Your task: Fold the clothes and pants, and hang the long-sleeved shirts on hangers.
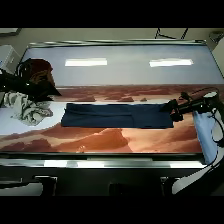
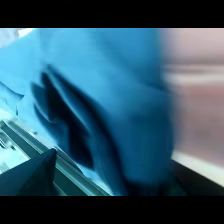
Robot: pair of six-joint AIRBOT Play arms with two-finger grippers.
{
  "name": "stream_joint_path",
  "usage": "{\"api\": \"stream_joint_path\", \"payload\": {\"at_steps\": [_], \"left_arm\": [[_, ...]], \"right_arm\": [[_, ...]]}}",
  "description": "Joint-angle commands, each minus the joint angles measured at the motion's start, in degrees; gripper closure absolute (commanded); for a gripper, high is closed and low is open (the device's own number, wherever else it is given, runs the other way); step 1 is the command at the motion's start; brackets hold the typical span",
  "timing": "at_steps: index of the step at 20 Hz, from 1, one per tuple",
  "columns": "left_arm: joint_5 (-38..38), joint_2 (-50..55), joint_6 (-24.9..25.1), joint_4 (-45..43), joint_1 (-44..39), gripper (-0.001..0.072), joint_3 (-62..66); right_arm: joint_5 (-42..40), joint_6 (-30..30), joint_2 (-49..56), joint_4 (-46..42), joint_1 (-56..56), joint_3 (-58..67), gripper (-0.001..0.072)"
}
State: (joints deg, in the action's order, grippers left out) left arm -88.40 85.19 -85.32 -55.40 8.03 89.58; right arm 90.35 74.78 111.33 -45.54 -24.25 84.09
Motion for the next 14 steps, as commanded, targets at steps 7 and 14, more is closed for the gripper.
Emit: {"api": "stream_joint_path", "payload": {"at_steps": [7,14], "left_arm": [[13.55,-0.02,-0.87,-0.02,-11.69,0.0416,-1.03],[38.01,12.37,-5.35,0.48,-35.71,0.0680,-7.56]], "right_arm": [[0.24,6.86,-6.19,0.00,5.29,-0.04,0.0673],[0.24,14.73,-23.17,-6.69,12.61,0.00,0.0673]]}}
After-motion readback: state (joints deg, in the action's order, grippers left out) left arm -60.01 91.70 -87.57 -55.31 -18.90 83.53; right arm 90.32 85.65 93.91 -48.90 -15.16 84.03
